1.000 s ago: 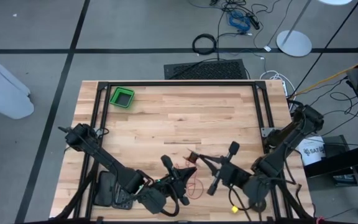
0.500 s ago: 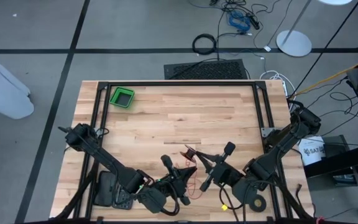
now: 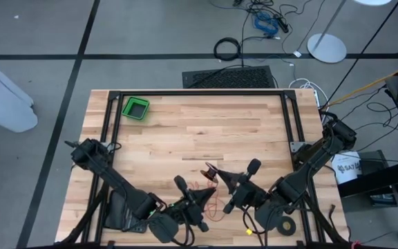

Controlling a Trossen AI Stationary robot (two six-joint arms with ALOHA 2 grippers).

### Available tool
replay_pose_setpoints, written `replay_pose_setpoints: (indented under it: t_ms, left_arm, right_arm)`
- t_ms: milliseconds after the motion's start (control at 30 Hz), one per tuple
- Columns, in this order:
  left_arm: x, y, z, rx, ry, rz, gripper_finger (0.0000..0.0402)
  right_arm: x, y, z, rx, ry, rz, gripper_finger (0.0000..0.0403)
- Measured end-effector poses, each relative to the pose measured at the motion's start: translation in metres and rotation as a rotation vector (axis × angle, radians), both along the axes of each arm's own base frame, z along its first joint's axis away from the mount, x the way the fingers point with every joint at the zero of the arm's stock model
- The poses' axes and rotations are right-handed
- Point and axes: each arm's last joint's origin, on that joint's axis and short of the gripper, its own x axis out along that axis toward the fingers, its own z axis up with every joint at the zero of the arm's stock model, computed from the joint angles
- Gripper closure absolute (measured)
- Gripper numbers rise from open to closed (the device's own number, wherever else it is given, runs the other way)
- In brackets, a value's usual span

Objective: Coil cords
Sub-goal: Coil the red wire into the spool

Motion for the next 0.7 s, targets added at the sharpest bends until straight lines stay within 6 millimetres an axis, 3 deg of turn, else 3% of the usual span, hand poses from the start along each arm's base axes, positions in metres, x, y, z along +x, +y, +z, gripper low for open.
replay_pose_setpoints:
  t_ms: [233, 700]
  left_arm:
    - [-0.01, -0.009, 0.0, 0.093, 0.038, 0.081, 0.0401]
    - [-0.02, -0.019, 0.001, 0.154, 0.07, 0.078, 0.0401]
  right_arm:
    - [0.0, 0.002, -0.002, 0.006, 0.033, 0.064, 0.0403]
    - [-0.001, 0.007, -0.006, 0.028, 0.103, 0.206, 0.0403]
